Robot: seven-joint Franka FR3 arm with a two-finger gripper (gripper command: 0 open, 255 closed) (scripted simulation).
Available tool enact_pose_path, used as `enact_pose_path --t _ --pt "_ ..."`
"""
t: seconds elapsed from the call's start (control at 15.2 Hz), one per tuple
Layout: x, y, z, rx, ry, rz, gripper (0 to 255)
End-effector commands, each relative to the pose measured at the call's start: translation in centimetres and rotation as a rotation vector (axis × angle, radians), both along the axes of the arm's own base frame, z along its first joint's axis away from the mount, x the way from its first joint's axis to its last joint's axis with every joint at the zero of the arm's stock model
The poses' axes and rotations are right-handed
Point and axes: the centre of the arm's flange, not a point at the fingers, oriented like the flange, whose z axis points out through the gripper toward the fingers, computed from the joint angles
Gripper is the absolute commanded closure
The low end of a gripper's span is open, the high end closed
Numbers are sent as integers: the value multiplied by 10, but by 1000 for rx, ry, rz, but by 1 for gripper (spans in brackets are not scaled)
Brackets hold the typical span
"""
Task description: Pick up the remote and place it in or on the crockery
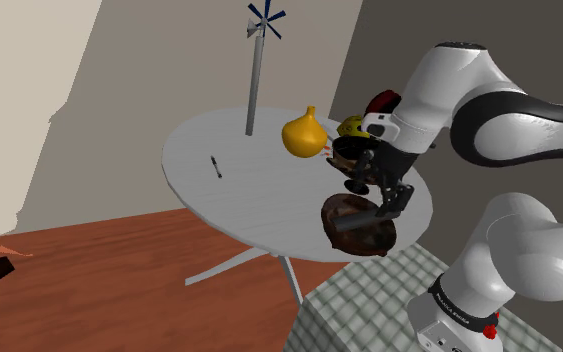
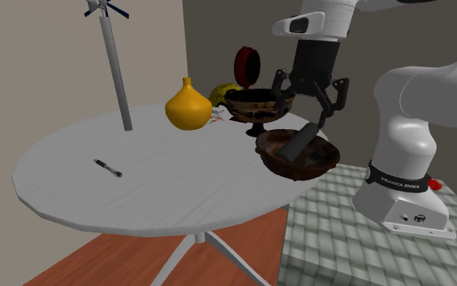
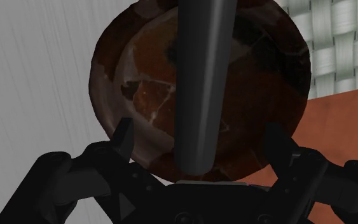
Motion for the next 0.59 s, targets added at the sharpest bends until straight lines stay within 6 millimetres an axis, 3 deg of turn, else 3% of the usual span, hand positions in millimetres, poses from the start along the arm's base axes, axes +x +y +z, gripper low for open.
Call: enact_pose_path --t 0.0,0.07,0.53 --pt "-1 -1 23 -1 2 0 0" --pt "-2 -1 34 -1 2 0 0" --pt "-2 -1 34 -1 2 0 0"
